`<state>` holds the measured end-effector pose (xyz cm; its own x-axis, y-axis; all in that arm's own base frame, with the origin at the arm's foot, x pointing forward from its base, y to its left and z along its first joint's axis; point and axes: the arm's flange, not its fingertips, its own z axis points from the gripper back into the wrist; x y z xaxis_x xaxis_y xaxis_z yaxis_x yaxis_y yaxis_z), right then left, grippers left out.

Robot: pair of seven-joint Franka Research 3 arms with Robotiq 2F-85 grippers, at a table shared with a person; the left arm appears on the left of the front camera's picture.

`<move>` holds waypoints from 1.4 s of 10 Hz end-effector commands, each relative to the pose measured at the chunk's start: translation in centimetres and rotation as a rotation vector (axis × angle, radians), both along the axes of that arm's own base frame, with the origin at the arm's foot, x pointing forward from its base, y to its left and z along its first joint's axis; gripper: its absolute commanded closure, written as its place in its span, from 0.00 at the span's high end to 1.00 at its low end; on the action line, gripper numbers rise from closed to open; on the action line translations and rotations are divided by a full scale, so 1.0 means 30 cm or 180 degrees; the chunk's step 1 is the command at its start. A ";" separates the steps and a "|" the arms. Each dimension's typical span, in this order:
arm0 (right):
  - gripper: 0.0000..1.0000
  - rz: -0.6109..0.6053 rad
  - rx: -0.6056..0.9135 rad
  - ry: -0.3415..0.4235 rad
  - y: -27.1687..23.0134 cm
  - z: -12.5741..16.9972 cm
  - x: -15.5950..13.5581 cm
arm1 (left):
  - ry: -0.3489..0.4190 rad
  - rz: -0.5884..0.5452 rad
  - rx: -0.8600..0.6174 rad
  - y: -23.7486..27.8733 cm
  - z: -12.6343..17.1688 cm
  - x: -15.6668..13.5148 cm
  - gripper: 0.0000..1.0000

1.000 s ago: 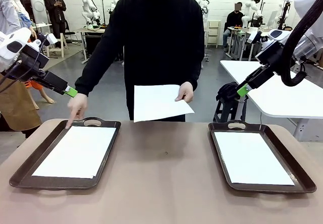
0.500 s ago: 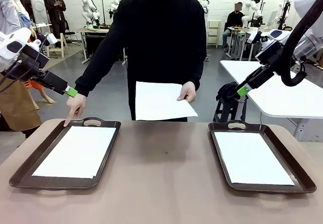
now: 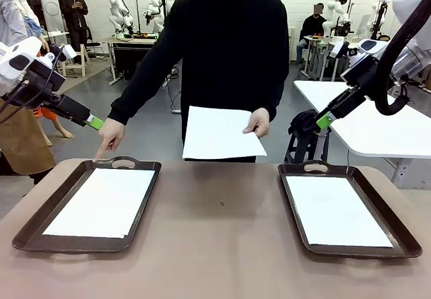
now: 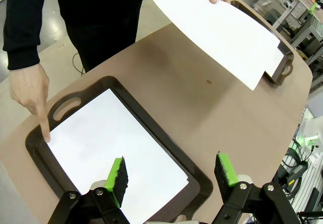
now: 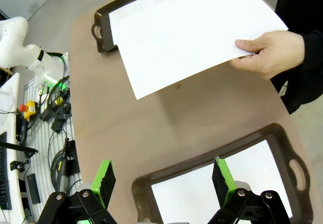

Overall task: Sort the A4 documents.
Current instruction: Receive the A4 Paper.

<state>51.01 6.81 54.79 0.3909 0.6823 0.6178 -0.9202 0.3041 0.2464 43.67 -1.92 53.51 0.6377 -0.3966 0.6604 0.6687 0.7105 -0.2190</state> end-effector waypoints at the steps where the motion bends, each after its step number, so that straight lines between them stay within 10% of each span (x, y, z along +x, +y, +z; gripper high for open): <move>1: 1.00 -0.0001 -0.0001 0.0002 0.000 -0.001 0.005 | -0.0005 -0.0030 -0.0024 0.003 0.002 -0.003 0.90; 7: 1.00 -0.0001 -0.0001 0.0002 0.000 -0.001 0.005 | 0.0688 -0.0448 -0.0909 -0.112 -0.138 0.167 0.90; 14: 1.00 -0.0001 -0.0001 0.0002 0.000 -0.001 0.005 | 0.1330 -0.0003 -0.1841 -0.389 -0.409 0.382 0.90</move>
